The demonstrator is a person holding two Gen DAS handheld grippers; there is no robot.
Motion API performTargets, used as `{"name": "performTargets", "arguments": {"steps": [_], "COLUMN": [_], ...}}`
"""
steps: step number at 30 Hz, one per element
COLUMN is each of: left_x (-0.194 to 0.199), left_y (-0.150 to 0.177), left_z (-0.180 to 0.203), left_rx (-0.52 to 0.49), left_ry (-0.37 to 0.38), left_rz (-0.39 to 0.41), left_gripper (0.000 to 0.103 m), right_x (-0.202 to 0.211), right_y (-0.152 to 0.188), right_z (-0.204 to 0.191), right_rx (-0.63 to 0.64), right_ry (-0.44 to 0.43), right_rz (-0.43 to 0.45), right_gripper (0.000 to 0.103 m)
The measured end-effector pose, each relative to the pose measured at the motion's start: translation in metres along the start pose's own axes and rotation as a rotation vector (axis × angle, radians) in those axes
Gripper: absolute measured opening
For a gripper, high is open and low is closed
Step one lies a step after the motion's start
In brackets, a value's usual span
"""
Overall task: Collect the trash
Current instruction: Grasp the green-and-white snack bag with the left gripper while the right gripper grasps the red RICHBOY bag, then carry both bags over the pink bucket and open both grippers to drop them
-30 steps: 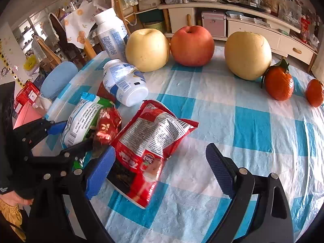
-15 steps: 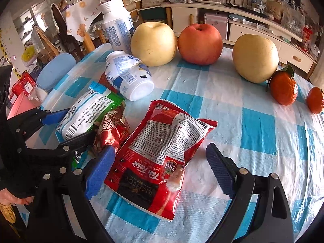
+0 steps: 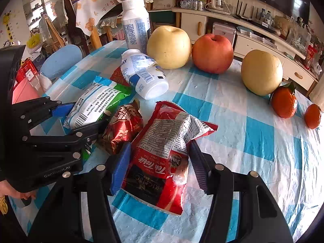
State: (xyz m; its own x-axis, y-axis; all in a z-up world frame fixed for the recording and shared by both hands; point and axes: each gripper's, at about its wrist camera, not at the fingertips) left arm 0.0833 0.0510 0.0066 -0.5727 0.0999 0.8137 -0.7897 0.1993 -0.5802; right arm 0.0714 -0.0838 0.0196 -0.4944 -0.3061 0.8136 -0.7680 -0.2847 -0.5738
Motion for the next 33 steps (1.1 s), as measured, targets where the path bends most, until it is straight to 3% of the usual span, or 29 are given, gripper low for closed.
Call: {"name": "performTargets", "arguments": {"steps": [5,14,33], "left_x": [0.005,0.018,0.069], "left_y": [0.004,0.018,0.065], "left_z": [-0.002,-0.012,-0.048], "left_rx": [0.013,0.073,0.266], "left_ry": [0.008,0.037,0.112], "left_rz": [0.002,0.005,0.048], "left_gripper": [0.043,0.041,0.040], "right_x": [0.005,0.019,0.056], "right_y": [0.001,0.004,0.019], "right_z": [-0.005,-0.020,-0.031], "right_rx": [0.028,0.078,0.037], "right_ry": [0.006,0.035,0.077], "right_rz": [0.009,0.043,0.140], "right_gripper": [0.047,0.026,0.020]}}
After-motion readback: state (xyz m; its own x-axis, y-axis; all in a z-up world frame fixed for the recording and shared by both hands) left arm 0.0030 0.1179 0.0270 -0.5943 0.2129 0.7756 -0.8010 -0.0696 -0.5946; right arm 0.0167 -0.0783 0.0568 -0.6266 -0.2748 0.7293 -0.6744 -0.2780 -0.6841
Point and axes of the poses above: each gripper's, at about its wrist camera, not at the fingertips, and x roughly against the way its jaws point, z to its right, y to its underside
